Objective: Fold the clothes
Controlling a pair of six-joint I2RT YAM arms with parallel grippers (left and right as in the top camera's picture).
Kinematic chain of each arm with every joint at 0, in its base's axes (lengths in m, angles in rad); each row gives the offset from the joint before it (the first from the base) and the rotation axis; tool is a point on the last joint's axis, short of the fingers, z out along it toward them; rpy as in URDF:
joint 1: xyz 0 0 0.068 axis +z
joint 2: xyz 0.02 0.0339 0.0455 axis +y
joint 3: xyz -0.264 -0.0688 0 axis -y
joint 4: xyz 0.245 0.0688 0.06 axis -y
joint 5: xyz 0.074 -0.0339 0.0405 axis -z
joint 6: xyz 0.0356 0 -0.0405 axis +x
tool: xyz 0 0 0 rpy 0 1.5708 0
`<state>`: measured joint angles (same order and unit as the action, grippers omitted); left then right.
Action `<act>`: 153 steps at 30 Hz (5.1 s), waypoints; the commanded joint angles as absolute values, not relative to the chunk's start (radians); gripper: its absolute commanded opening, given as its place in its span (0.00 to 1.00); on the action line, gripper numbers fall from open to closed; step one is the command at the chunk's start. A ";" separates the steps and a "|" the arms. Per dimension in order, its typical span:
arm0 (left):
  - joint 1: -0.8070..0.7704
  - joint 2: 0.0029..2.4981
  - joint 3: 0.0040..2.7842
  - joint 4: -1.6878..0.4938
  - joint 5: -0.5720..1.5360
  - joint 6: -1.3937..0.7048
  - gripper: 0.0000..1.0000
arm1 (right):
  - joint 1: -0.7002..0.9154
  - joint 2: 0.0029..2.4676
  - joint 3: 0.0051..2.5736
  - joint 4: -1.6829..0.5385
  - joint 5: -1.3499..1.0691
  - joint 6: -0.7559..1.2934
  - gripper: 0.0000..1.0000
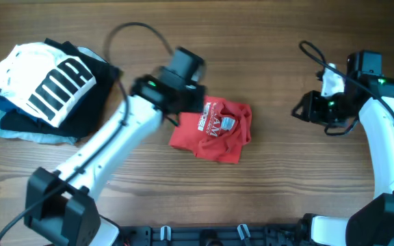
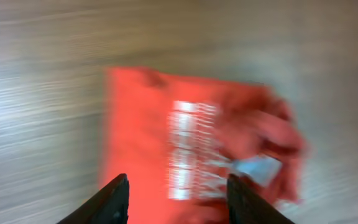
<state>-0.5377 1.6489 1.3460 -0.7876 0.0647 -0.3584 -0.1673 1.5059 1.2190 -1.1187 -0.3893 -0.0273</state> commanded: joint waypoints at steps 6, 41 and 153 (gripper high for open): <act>-0.378 1.819 1.345 -0.818 0.242 -0.352 0.49 | 0.162 1.499 1.203 -1.008 -0.653 -0.046 0.40; -0.435 1.991 1.227 -1.080 0.316 -0.510 0.43 | 0.280 1.541 0.899 -0.730 0.067 0.303 0.48; -0.062 1.355 1.283 -0.575 -0.261 0.045 0.04 | 0.186 1.287 0.884 -0.762 -0.172 0.160 0.60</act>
<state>-0.1291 1.3689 1.2125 -0.6064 -0.1005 -0.0860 0.1844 1.2789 0.8883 -0.7620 -0.1783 0.1776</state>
